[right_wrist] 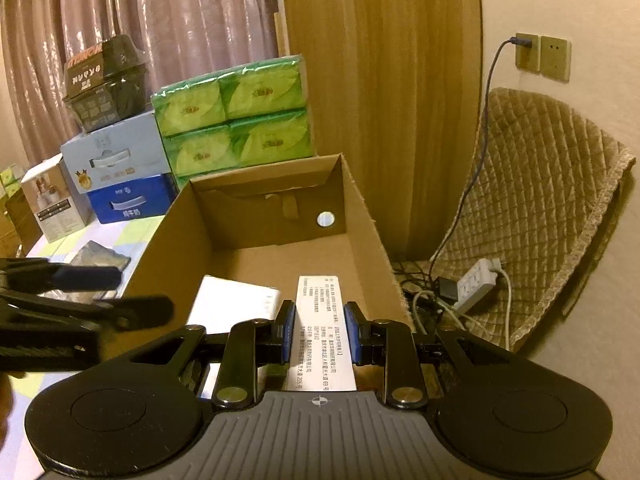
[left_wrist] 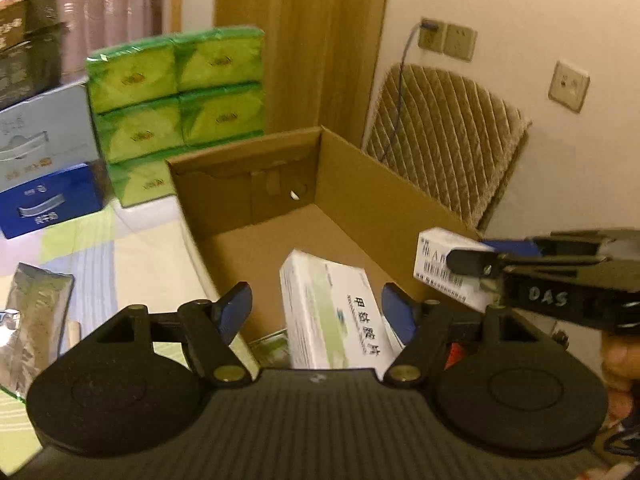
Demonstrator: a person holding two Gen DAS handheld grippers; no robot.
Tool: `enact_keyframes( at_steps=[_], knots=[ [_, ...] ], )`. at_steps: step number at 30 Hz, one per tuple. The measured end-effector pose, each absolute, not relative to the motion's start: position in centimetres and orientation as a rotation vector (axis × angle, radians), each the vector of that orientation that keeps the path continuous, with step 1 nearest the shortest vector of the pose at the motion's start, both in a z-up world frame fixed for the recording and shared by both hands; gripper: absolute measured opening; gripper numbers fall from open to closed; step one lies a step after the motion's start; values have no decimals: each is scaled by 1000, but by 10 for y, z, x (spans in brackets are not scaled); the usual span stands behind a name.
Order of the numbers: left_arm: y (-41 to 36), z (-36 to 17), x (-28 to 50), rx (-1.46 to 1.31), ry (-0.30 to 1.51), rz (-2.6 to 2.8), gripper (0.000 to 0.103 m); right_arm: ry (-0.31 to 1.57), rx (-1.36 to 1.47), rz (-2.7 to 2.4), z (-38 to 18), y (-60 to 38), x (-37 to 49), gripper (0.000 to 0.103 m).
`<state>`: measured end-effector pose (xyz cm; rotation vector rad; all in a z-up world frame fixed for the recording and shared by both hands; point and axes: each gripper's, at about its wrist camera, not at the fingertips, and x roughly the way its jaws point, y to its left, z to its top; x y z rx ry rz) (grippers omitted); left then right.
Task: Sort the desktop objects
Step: 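Open both tools to drop the white boxes into the cardboard box, then move both open tools back toward the spoon and cable on the table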
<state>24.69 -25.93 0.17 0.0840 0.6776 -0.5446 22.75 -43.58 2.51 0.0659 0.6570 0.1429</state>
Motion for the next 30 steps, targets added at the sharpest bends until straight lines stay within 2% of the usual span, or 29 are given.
enact_keyframes(
  at_steps=[5,6,7,9,23,30],
  knots=[
    [-235,12,241,45,663,-515,70,658,98,173,20,-428,238,24],
    [-231,13,239,43,663,-509,70,658,114,179,20,-428,240,27],
    [-227,13,238,42,663,-505,70,654,127,180,21,-428,240,43],
    [-220,13,234,37,666,-500,70,633,129,171,25,-429,237,60],
    [-159,7,194,6,679,-425,76,590,100,183,62,-416,185,67],
    [-109,11,162,13,677,-352,81,549,88,270,83,-374,160,79]
  ],
)
